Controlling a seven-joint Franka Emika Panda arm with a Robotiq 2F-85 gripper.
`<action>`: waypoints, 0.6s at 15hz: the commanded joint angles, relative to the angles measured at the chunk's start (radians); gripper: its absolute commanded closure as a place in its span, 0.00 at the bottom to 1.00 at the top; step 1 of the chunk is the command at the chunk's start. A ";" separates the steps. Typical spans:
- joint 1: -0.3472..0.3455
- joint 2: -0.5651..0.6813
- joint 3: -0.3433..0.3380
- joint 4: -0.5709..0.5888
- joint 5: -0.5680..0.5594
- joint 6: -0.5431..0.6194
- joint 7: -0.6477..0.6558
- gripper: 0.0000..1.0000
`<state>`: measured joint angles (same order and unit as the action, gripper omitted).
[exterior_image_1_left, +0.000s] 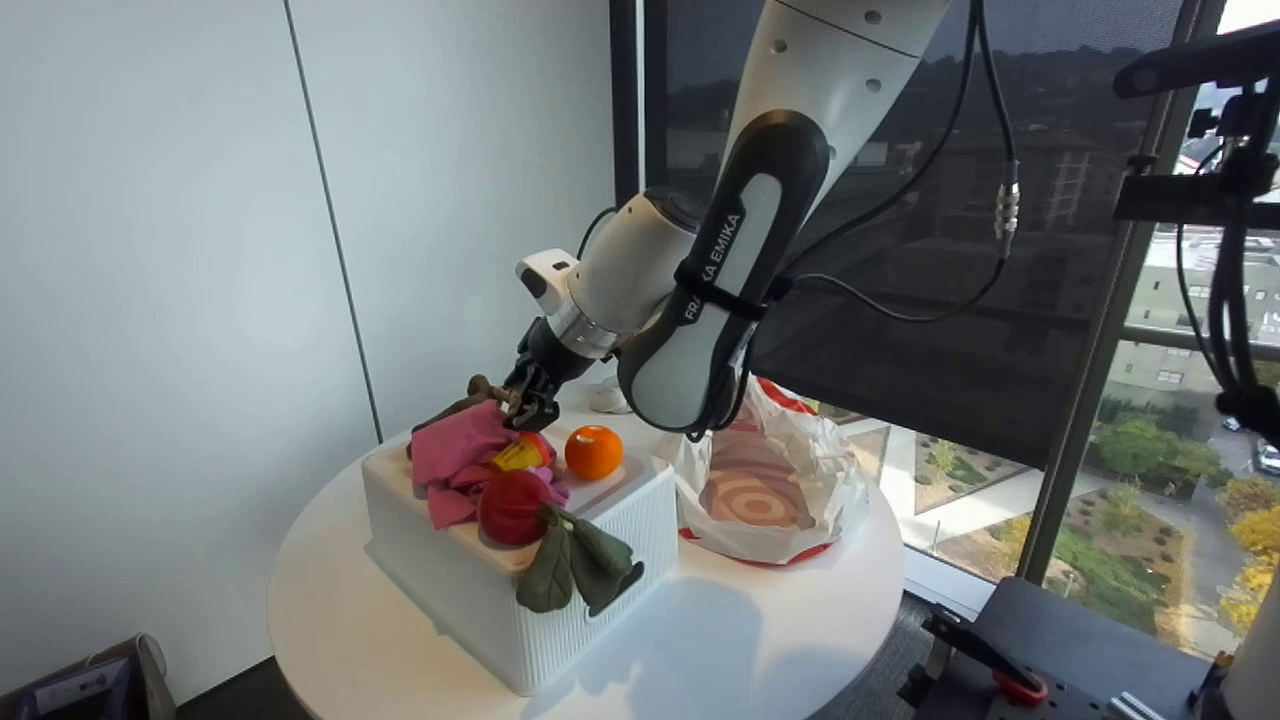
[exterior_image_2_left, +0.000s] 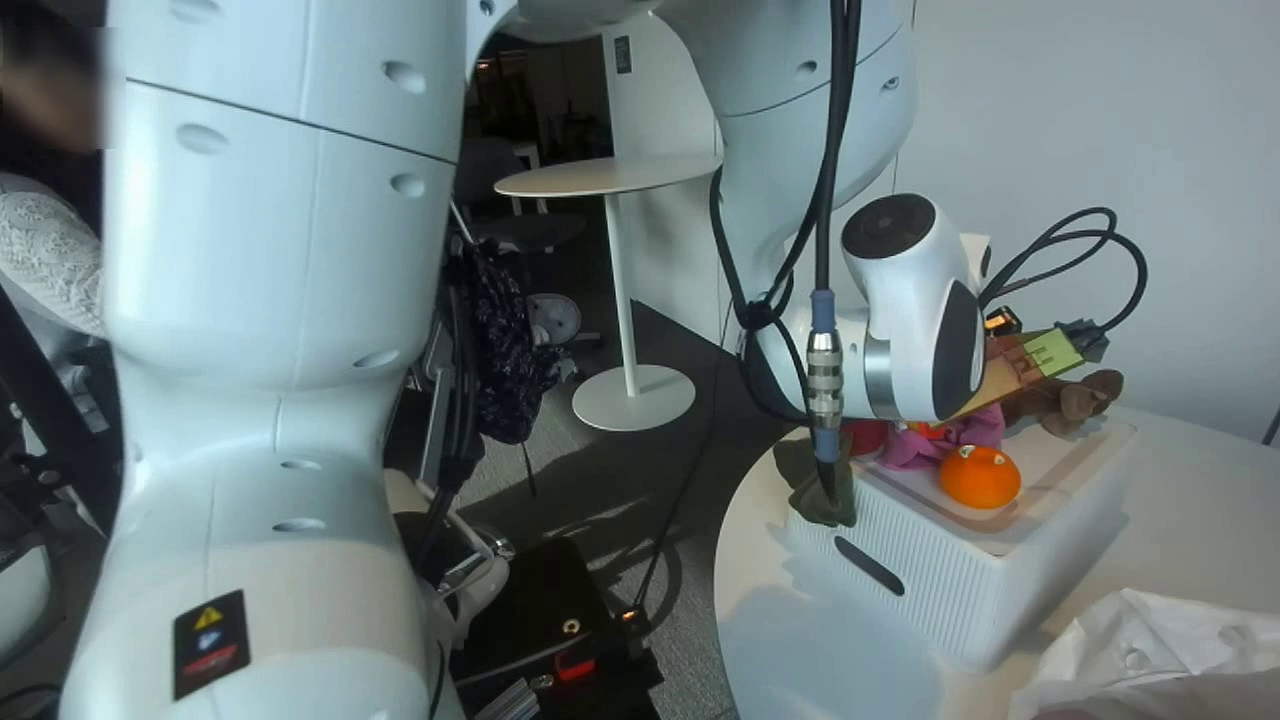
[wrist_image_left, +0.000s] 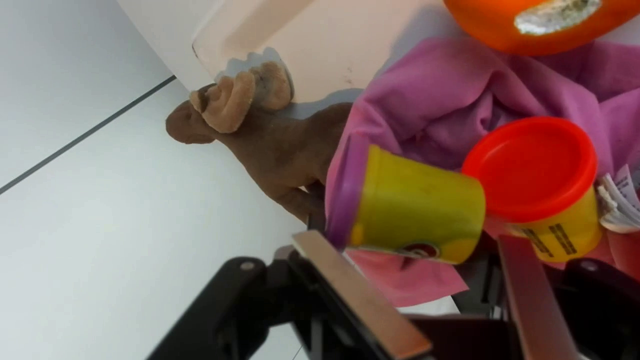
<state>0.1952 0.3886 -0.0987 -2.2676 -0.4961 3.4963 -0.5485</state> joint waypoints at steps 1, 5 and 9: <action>0.050 0.069 -0.037 0.058 0.055 0.081 -0.028 0.62; 0.059 0.084 -0.044 0.064 0.066 0.083 -0.030 0.06; 0.043 0.058 -0.048 0.045 0.055 0.066 -0.019 0.00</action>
<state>0.2345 0.4640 -0.1284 -2.2183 -0.4500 3.5476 -0.5573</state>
